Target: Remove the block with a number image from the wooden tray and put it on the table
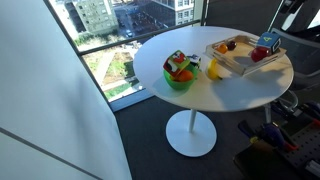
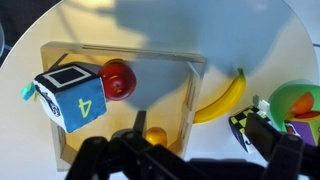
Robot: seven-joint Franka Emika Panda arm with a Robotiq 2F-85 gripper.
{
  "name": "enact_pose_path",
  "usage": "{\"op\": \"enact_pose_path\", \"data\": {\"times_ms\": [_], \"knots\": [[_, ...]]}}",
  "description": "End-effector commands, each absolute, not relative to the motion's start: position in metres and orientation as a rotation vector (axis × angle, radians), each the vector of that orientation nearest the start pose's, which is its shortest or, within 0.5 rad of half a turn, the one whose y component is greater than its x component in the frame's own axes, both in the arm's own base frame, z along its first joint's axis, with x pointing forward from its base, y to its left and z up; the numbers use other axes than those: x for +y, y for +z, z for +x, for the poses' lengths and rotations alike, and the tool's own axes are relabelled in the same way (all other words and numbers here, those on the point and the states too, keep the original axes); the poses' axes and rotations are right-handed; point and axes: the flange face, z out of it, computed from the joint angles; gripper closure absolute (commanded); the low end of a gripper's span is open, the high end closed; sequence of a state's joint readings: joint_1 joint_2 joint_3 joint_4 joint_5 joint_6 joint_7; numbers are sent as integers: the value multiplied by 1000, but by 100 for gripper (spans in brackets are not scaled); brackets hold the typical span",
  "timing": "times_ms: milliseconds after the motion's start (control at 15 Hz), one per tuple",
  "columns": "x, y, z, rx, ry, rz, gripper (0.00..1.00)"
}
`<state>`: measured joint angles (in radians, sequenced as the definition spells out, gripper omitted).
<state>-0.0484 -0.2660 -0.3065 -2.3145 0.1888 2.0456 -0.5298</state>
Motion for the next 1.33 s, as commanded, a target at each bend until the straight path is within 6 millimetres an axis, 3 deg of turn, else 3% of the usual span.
{"op": "enact_pose_path", "data": {"times_ms": [0,333,533,1267], "knots": [[-153,436,459,-30,-162,-2952,0],[-154,418,482,128,-171,-3011,0],[-164,411,488,226,-155,-3052,0],[-208,407,489,477,-89,-3180,0]]}}
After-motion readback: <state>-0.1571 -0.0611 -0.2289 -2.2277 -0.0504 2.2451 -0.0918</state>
